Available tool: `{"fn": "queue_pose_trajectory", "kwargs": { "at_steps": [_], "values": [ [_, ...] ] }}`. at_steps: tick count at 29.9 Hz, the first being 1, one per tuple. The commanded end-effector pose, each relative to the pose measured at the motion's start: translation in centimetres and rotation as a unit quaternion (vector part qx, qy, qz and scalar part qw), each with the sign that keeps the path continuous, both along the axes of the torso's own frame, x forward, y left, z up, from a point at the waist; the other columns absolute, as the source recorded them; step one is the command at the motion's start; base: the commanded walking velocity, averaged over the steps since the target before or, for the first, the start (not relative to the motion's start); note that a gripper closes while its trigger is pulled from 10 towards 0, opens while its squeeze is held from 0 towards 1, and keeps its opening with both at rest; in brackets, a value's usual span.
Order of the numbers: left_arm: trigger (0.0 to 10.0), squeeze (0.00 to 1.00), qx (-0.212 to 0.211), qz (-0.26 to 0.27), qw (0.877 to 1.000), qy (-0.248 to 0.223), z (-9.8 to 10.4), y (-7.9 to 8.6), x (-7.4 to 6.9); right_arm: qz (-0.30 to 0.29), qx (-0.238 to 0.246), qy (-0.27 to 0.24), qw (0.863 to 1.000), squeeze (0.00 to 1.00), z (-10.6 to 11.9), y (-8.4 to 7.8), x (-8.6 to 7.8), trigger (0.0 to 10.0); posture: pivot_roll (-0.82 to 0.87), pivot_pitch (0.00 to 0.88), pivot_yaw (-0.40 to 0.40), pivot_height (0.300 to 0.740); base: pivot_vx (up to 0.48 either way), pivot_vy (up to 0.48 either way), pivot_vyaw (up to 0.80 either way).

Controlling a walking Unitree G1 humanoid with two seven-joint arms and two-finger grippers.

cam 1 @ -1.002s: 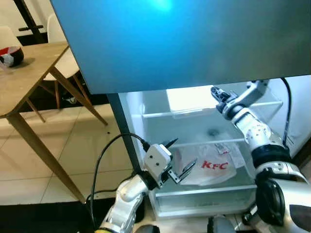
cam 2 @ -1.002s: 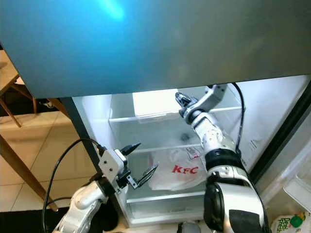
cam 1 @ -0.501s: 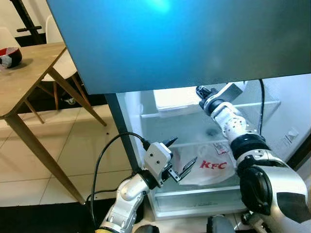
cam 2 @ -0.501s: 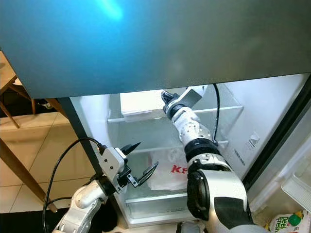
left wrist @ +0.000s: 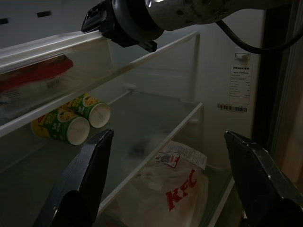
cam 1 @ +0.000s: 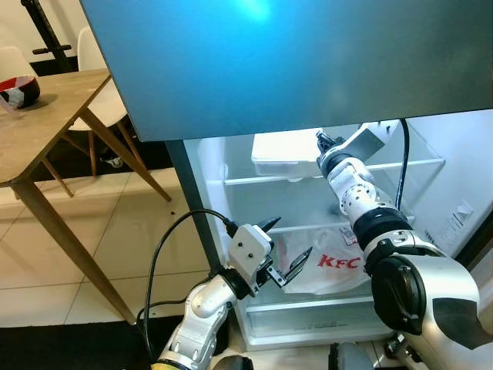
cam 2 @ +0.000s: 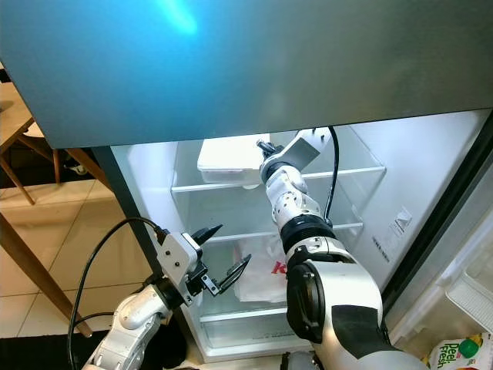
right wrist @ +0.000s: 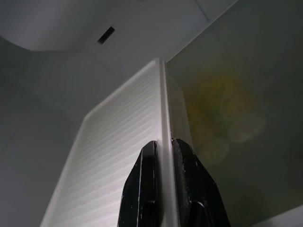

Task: Restocking fridge

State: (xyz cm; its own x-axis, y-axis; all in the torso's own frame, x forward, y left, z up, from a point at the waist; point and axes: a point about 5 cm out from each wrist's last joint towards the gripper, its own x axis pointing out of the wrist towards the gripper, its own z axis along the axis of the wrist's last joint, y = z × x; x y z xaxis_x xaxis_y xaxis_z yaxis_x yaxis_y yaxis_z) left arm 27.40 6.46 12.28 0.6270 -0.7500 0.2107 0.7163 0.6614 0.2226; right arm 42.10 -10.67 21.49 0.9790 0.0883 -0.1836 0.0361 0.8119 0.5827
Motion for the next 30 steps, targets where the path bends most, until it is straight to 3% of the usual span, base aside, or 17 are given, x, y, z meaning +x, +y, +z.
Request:
{"fn": "queue_pose_trajectory", "kwargs": {
  "at_steps": [1, 2, 3, 11, 12, 13, 14, 21, 22, 23, 24, 27, 28, 30],
  "values": [
    [10.0, 0.0, 0.001, 0.003, 1.0, 0.001, 0.1, 0.2, 0.0, -0.004, -0.014, 0.021, 1.0, 0.15, -0.8, 0.2, -0.1, 10.0, -0.06, 0.089, 0.037, 0.595, 0.0, 0.0, 0.0],
    [10.0, 0.0, 0.002, 0.003, 1.0, 0.0, 0.1, 0.2, 0.0, -0.006, -0.013, 0.021, 1.0, 0.38, -0.8, 0.2, -0.1, 10.0, -0.06, 0.089, 0.037, 0.595, 0.0, 0.0, 0.0],
    [10.0, 0.0, 0.002, 0.003, 1.0, 0.0, 0.1, 0.2, 0.0, -0.009, -0.01, 0.021, 1.0, 1.0, -0.7, 0.1, -0.1, 10.0, -0.06, 0.089, 0.037, 0.595, 0.0, 0.0, 0.0],
    [10.0, 0.0, 0.003, 0.002, 1.0, 0.001, 0.1, 0.1, 0.1, -0.019, -0.006, 0.017, 1.0, 1.0, -0.5, -0.1, 0.0, 10.0, -0.06, 0.087, 0.039, 0.595, 0.0, 0.0, 0.0],
    [10.0, 0.0, 0.004, 0.002, 1.0, 0.002, 0.0, 0.1, 0.0, -0.021, -0.005, 0.016, 1.0, 0.1, -0.5, -0.1, 0.0, 10.0, -0.06, 0.087, 0.039, 0.595, 0.0, 0.0, 0.0],
    [10.0, 0.0, 0.004, 0.002, 1.0, 0.002, 0.0, 0.1, 0.0, -0.021, -0.005, 0.016, 1.0, 0.1, -0.5, -0.1, 0.0, 10.0, -0.06, 0.087, 0.039, 0.595, 0.0, 0.0, 0.0],
    [10.0, 0.0, 0.004, 0.002, 1.0, 0.003, 0.0, 0.2, 0.0, -0.023, -0.005, 0.015, 1.0, 0.0, -0.5, -0.2, 0.0, 10.0, -0.06, 0.087, 0.039, 0.595, 0.0, 0.0, 0.0],
    [10.0, 0.0, 0.006, 0.0, 1.0, 0.006, -0.2, 0.3, -0.1, -0.026, -0.01, 0.01, 1.0, 0.0, -1.0, -1.4, -0.1, 10.0, -0.06, 0.089, 0.04, 0.595, 0.0, 0.0, 0.0],
    [10.0, 0.0, 0.006, 0.0, 1.0, 0.006, -0.2, 0.3, -0.1, -0.021, -0.007, 0.01, 1.0, 0.09, -1.1, -1.6, -0.1, 10.0, -0.06, 0.089, 0.04, 0.595, 0.0, 0.0, 0.0],
    [10.0, 0.0, 0.006, 0.0, 1.0, 0.007, -0.2, 0.3, -0.1, -0.017, -0.005, 0.01, 1.0, 0.09, -1.2, -1.8, -0.1, 10.0, -0.06, 0.089, 0.04, 0.595, 0.0, 0.0, 0.0],
    [10.0, 0.0, 0.006, 0.0, 1.0, 0.007, -0.2, 0.3, -0.1, -0.022, -0.006, 0.013, 1.0, 1.0, -1.4, -2.1, -0.1, 10.0, -0.06, 0.09, 0.045, 0.595, 0.0, 0.0, 0.0],
    [10.0, 0.0, 0.007, -0.002, 1.0, 0.008, -0.3, 0.3, -0.2, -0.041, -0.014, 0.015, 0.999, 1.0, -1.5, -2.9, -0.2, 10.0, -0.06, 0.091, 0.048, 0.595, 0.0, 0.0, 0.0],
    [10.0, 0.0, 0.007, -0.003, 1.0, 0.008, -0.3, 0.2, -0.2, -0.051, -0.019, 0.01, 0.998, 0.0, -1.4, -3.4, -0.2, 10.0, -0.06, 0.091, 0.048, 0.595, 0.0, 0.0, 0.0],
    [10.0, 0.0, 0.007, -0.004, 1.0, 0.008, -0.3, 0.2, -0.1, -0.056, -0.022, 0.006, 0.998, 0.0, -1.3, -3.7, -0.1, 10.0, -0.06, 0.091, 0.048, 0.595, 0.0, 0.0, 0.0]
  ]
}}
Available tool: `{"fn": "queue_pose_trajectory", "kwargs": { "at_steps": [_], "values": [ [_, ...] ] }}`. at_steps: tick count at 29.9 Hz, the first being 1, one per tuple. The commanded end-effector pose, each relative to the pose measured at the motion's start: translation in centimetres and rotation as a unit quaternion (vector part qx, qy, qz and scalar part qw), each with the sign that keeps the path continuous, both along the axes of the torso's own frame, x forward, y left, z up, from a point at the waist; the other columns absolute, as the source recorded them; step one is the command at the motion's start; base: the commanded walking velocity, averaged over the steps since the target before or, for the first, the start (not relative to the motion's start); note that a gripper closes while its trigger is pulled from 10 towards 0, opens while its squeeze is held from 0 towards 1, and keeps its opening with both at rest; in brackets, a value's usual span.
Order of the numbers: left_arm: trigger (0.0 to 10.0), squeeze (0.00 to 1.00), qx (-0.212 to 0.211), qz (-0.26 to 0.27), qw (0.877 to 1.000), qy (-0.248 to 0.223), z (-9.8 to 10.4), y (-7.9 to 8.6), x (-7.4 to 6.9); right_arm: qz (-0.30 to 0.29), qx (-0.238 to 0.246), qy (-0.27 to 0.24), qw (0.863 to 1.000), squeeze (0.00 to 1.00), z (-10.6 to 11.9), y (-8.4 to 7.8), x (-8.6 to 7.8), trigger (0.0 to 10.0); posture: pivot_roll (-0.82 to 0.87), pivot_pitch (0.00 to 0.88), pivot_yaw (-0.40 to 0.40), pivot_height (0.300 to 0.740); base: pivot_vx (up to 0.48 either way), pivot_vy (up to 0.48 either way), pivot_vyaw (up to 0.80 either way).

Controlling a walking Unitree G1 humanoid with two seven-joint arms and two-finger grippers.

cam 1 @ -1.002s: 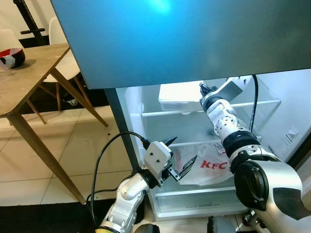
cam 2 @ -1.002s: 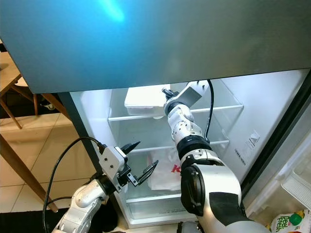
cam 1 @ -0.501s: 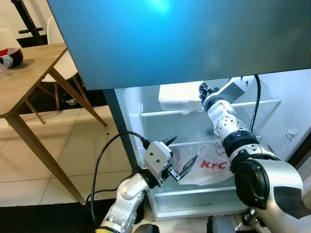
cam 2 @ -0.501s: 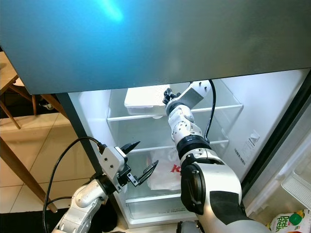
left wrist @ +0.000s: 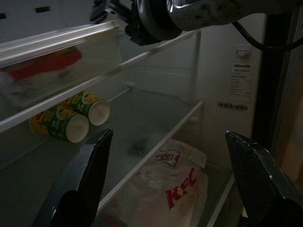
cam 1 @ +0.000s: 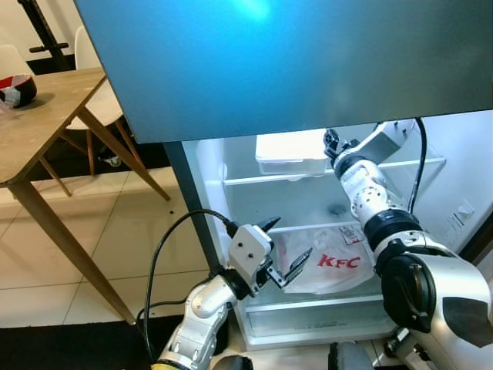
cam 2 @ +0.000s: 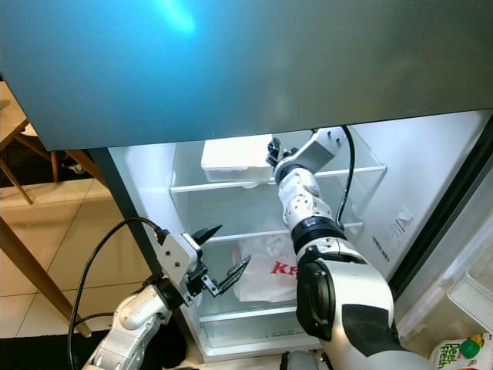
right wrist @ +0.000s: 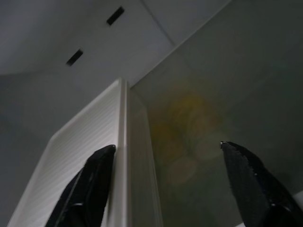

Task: Restocking fridge

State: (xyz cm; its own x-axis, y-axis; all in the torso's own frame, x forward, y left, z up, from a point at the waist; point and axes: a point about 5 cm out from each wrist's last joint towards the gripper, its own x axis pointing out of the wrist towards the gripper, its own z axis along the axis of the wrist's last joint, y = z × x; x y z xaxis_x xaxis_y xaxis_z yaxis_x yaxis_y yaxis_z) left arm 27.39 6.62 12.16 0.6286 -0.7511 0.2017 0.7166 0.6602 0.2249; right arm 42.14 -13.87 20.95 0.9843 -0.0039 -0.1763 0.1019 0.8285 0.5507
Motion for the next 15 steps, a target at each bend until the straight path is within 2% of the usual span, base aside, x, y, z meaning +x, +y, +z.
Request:
{"fn": "queue_pose_trajectory", "kwargs": {
  "at_steps": [1, 3, 6, 12, 15],
  "values": [
    [10.0, 0.0, 0.003, -0.005, 1.0, 0.006, -0.2, 0.0, -0.1, -0.016, -0.01, 0.003, 1.0, 0.0, -0.6, -0.9, -0.2, 10.0, -0.06, 0.091, 0.048, 0.595, 0.0, 0.0, 0.0],
    [10.0, 0.0, 0.002, -0.005, 1.0, 0.006, -0.1, 0.0, -0.1, -0.024, -0.026, -0.013, 0.999, 0.0, -0.3, -1.8, -0.2, 10.0, -0.06, 0.093, 0.049, 0.595, 0.0, 0.0, 0.0],
    [10.0, 0.0, 0.002, -0.005, 1.0, 0.006, -0.1, 0.0, -0.1, -0.028, -0.027, -0.017, 0.999, 0.0, -0.3, -2.2, -0.2, 10.0, -0.06, 0.093, 0.049, 0.595, 0.0, 0.0, 0.0],
    [10.0, 0.0, 0.001, -0.005, 1.0, 0.007, -0.1, 0.1, -0.2, -0.028, 0.007, -0.047, 0.998, 0.0, 0.0, -4.2, -0.4, 10.0, -0.06, 0.093, 0.051, 0.595, 0.0, 0.0, 0.0],
    [10.0, 0.0, 0.001, -0.007, 1.0, 0.008, -0.1, 0.2, -0.3, -0.001, 0.024, -0.07, 0.997, 0.0, 0.3, -4.7, -0.5, 10.0, -0.06, 0.095, 0.053, 0.595, 0.0, 0.0, 0.0]
  ]
}}
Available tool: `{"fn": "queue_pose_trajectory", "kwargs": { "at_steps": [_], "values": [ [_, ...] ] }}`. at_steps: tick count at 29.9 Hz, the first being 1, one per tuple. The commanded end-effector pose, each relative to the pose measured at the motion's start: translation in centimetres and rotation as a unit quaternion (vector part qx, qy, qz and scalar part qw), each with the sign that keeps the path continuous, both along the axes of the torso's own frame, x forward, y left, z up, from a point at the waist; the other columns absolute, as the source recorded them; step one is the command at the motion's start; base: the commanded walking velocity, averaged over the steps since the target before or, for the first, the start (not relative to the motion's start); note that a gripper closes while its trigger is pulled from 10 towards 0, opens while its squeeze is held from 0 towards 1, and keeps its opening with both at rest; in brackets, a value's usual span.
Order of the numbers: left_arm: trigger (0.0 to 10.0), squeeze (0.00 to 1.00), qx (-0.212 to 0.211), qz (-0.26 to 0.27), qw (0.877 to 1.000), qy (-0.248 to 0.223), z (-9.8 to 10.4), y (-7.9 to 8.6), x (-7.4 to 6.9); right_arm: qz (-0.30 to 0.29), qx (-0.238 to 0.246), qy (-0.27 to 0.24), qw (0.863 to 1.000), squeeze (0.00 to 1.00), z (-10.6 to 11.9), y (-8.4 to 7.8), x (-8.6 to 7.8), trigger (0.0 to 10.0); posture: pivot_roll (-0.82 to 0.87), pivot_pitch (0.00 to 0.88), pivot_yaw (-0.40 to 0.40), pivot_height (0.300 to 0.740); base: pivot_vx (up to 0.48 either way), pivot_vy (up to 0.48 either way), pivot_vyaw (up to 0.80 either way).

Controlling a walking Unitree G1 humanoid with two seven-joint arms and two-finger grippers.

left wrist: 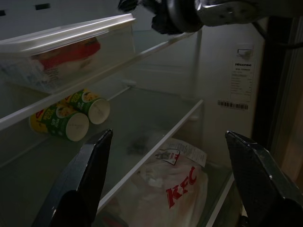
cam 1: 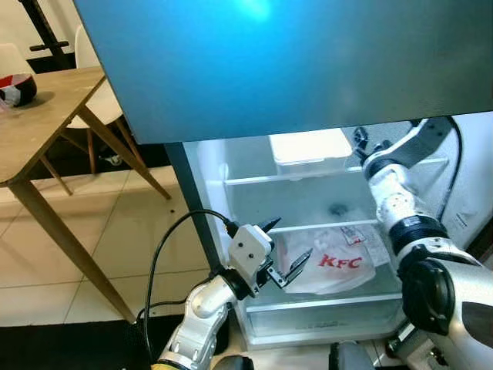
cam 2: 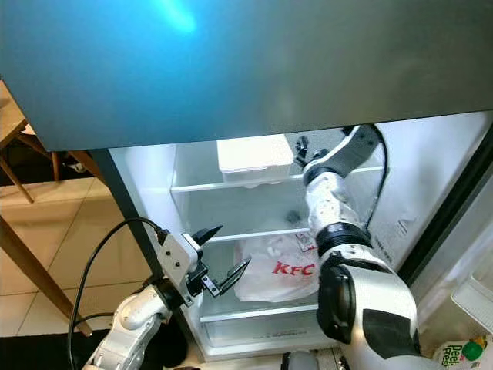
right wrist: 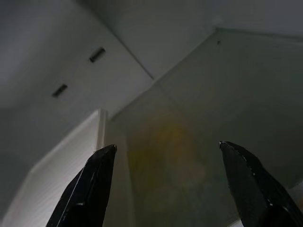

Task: Restocking fridge

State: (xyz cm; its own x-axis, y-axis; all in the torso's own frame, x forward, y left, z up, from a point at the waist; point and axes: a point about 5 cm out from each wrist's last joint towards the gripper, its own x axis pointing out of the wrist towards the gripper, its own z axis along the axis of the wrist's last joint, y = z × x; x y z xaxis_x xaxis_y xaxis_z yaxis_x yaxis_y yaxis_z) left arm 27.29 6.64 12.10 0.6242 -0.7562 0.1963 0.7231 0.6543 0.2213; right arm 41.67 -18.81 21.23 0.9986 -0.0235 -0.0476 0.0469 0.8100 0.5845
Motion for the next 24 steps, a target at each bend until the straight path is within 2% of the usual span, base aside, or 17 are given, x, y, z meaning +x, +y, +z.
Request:
{"fn": "queue_pose_trajectory", "kwargs": {
  "at_steps": [1, 4, 5, 6, 7, 8, 10, 11, 12, 13, 14, 15, 16, 19, 23, 24],
  "values": [
    [10.0, 0.0, 0.0, -0.004, 1.0, 0.005, -0.1, 0.2, -0.2, 0.033, 0.022, -0.014, 0.999, 0.0, 0.0, 0.1, -0.1, 10.0, -0.06, 0.097, 0.056, 0.595, 0.0, 0.0, 0.0],
    [10.0, 0.0, 0.0, -0.005, 1.0, 0.005, -0.1, 0.2, -0.2, 0.055, 0.032, -0.021, 0.998, 0.0, 0.0, 0.0, -0.3, 10.0, -0.06, 0.098, 0.055, 0.595, 0.0, 0.0, 0.0],
    [10.0, 0.0, 0.0, -0.006, 1.0, 0.006, -0.1, 0.2, -0.3, 0.089, 0.04, -0.035, 0.995, 0.0, -0.1, 0.1, -0.5, 10.0, -0.06, 0.098, 0.055, 0.595, 0.0, 0.0, 0.0],
    [10.0, 0.0, 0.0, -0.006, 1.0, 0.006, -0.1, 0.2, -0.3, 0.089, 0.04, -0.035, 0.995, 0.0, -0.1, 0.1, -0.5, 10.0, -0.06, 0.098, 0.055, 0.595, 0.0, 0.0, 0.0],
    [10.0, 0.0, 0.001, -0.007, 1.0, 0.007, -0.1, 0.2, -0.3, 0.147, 0.058, -0.094, 0.983, 0.0, 0.4, 0.2, -1.1, 10.0, -0.06, 0.098, 0.055, 0.595, 0.0, 0.0, 0.0],
    [10.0, 0.0, 0.001, -0.007, 1.0, 0.007, -0.1, 0.2, -0.3, 0.147, 0.058, -0.094, 0.983, 0.0, 0.4, 0.2, -1.1, 10.0, -0.06, 0.098, 0.055, 0.595, 0.0, 0.0, 0.0],
    [10.0, 0.0, 0.001, -0.011, 1.0, 0.012, -0.3, 0.2, -0.4, 0.233, 0.063, -0.159, 0.957, 0.0, 0.3, 0.1, -2.8, 10.0, -0.06, 0.095, 0.052, 0.595, 0.0, 0.0, 0.0],
    [10.0, 0.0, 0.001, -0.011, 1.0, 0.012, -0.3, 0.2, -0.4, 0.233, 0.063, -0.159, 0.957, 0.0, 0.3, 0.1, -2.8, 10.0, -0.06, 0.095, 0.052, 0.595, 0.0, 0.0, 0.0],
    [10.0, 0.0, 0.002, -0.015, 1.0, 0.014, -0.4, 0.3, -0.5, 0.263, 0.049, -0.173, 0.948, 0.0, 0.0, 0.2, -3.6, 10.0, -0.06, 0.093, 0.052, 0.595, 0.0, 0.0, 0.0],
    [10.0, 0.0, 0.004, -0.018, 1.0, 0.017, -0.6, 0.3, -0.7, 0.292, 0.024, -0.167, 0.941, 0.0, -0.8, 0.2, -4.4, 10.0, -0.06, 0.091, 0.052, 0.595, 0.0, 0.0, 0.0],
    [10.0, 0.0, 0.004, -0.018, 1.0, 0.017, -0.6, 0.3, -0.7, 0.292, 0.024, -0.167, 0.941, 0.0, -0.8, 0.2, -4.4, 10.0, -0.06, 0.091, 0.052, 0.595, 0.0, 0.0, 0.0],
    [10.0, 0.0, 0.012, -0.023, 0.999, 0.025, -1.0, 0.5, -0.9, 0.341, 0.009, -0.157, 0.927, 0.0, -2.1, 0.1, -6.0, 10.0, -0.06, 0.088, 0.052, 0.595, 0.0, 0.0, 0.0],
    [10.0, 0.0, 0.016, -0.024, 0.999, 0.028, -1.2, 0.7, -1.0, 0.354, 0.005, -0.155, 0.922, 0.0, -2.6, 0.0, -6.6, 10.0, -0.06, 0.088, 0.051, 0.595, 0.0, 0.0, 0.0],
    [10.0, 0.0, 0.018, -0.025, 0.999, 0.03, -1.3, 0.8, -1.1, 0.362, 0.005, -0.156, 0.919, 0.0, -2.7, -0.1, -7.0, 10.0, -0.06, 0.088, 0.051, 0.595, 0.0, 0.0, 0.0],
    [10.0, 0.0, 0.037, -0.027, 0.998, 0.044, -2.3, 1.5, -1.6, 0.384, 0.0, -0.146, 0.912, 0.0, -3.7, -0.9, -9.0, 10.0, -0.06, 0.082, 0.049, 0.595, 0.0, 0.0, 0.0],
    [10.0, 0.0, 0.037, -0.027, 0.998, 0.044, -2.3, 1.5, -1.6, 0.384, 0.0, -0.146, 0.912, 0.0, -3.7, -0.9, -9.0, 10.0, -0.06, 0.082, 0.049, 0.595, 0.0, 0.0, 0.0]
  ]
}}
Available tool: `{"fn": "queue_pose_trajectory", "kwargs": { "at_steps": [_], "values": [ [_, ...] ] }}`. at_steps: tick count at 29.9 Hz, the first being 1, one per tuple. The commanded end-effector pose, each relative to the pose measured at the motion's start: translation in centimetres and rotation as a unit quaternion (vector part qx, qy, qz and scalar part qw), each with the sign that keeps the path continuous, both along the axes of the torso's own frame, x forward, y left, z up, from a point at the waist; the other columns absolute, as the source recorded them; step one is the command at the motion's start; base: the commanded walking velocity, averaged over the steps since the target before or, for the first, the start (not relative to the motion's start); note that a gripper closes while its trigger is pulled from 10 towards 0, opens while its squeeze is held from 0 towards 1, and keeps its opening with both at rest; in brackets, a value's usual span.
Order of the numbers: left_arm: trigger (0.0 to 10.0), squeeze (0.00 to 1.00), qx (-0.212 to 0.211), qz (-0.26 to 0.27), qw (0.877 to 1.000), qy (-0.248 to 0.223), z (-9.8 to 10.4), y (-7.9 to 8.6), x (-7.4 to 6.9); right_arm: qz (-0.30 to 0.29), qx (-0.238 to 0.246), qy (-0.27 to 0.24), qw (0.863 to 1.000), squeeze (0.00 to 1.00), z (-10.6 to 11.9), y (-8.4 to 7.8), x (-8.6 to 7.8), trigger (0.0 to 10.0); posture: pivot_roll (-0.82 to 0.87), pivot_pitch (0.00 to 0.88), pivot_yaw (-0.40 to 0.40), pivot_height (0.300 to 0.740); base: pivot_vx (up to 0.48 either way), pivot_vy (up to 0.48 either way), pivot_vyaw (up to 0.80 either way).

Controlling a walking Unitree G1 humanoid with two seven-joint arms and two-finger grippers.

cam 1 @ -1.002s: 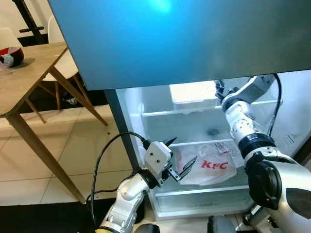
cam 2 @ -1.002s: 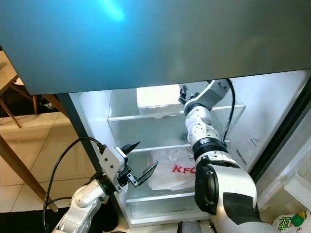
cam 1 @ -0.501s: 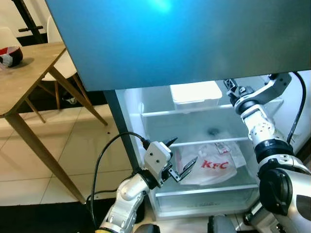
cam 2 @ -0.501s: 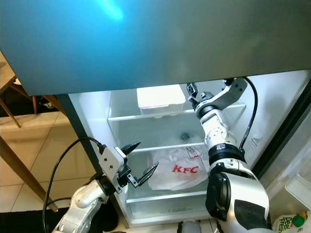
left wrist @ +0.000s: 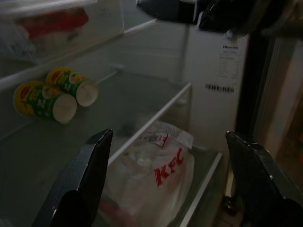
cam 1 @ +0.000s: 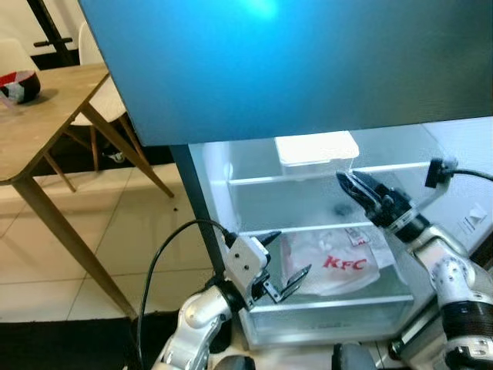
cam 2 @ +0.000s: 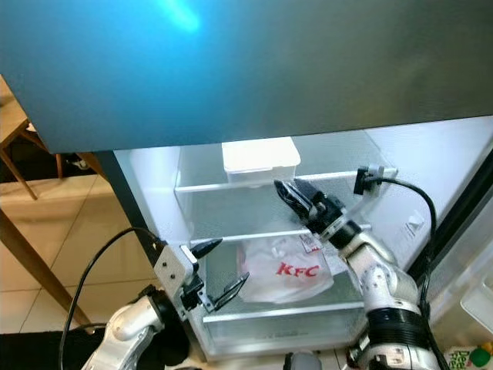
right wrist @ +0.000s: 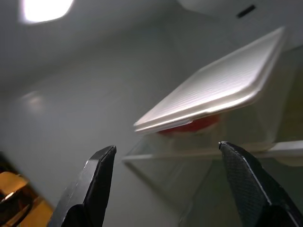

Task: Restocking fridge

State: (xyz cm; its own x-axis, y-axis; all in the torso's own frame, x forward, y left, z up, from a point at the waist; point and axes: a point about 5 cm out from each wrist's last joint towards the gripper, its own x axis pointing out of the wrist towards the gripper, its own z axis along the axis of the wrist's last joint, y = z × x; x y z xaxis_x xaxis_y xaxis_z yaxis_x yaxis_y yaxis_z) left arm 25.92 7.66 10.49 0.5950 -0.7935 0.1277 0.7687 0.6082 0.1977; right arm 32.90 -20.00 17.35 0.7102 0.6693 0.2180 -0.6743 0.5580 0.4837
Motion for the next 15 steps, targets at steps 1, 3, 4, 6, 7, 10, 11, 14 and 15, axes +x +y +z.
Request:
{"fn": "queue_pose_trajectory", "kwargs": {
  "at_steps": [1, 3, 4, 6, 7, 10, 11, 14, 15],
  "values": [
    [10.0, 0.0, 0.018, -0.002, 1.0, 0.012, -0.7, 0.5, -0.2, 0.014, 0.001, -0.002, 1.0, 0.0, 0.2, 0.3, -0.2, 10.0, -0.06, 0.082, 0.049, 0.595, 0.0, 0.0, 0.0],
    [10.0, 0.0, 0.037, 0.039, 0.996, 0.07, -3.4, 3.1, -1.2, 0.026, -0.09, 0.056, 0.994, 0.0, -4.2, -0.5, -3.5, 10.0, -0.07, 0.072, 0.05, 0.595, 0.0, 0.0, 0.0],
    [10.0, 0.0, 0.039, 0.049, 0.995, 0.082, -3.9, 3.6, -1.4, 0.028, -0.108, 0.069, 0.991, 0.0, -5.1, -0.6, -4.1, 10.0, -0.07, 0.072, 0.05, 0.595, 0.0, 0.0, 0.0],
    [10.0, 0.0, 0.039, 0.073, 0.992, 0.1, -4.6, 4.5, -1.6, 0.015, -0.133, 0.097, 0.986, 0.0, -6.7, -0.9, -4.6, 10.0, -0.07, 0.068, 0.051, 0.595, 0.0, 0.0, 0.0],
    [10.0, 0.0, 0.037, 0.097, 0.988, 0.118, -5.3, 5.3, -1.9, -0.002, -0.164, 0.12, 0.979, 0.0, -8.2, -1.0, -5.0, 10.0, -0.07, 0.066, 0.054, 0.595, 0.0, 0.0, 0.0],
    [10.0, 0.0, 0.033, 0.21, 0.957, 0.196, -8.3, 8.9, -3.6, -0.095, -0.24, 0.225, 0.94, 0.0, -14.1, -2.0, -6.5, 10.0, -0.06, 0.063, 0.052, 0.595, 0.0, 0.0, 0.0],
    [10.0, 0.0, 0.033, 0.21, 0.957, 0.196, -8.3, 8.9, -3.6, -0.095, -0.24, 0.225, 0.94, 0.0, -14.1, -2.0, -6.5, 10.0, -0.06, 0.063, 0.052, 0.595, 0.0, 0.0, 0.0],
    [10.0, 0.0, 0.039, 0.256, 0.939, 0.225, -9.7, 10.2, -4.6, -0.12, -0.262, 0.261, 0.921, 0.0, -16.0, -2.1, -7.4, 10.0, -0.06, 0.064, 0.043, 0.595, 0.0, 0.0, 0.0],
    [10.0, 0.0, 0.05, 0.279, 0.928, 0.241, -10.6, 10.8, -5.2, -0.133, -0.282, 0.28, 0.908, 0.0, -17.2, -2.0, -8.0, 10.0, -0.06, 0.065, 0.04, 0.595, 0.0, 0.0, 0.0]
  ]
}}
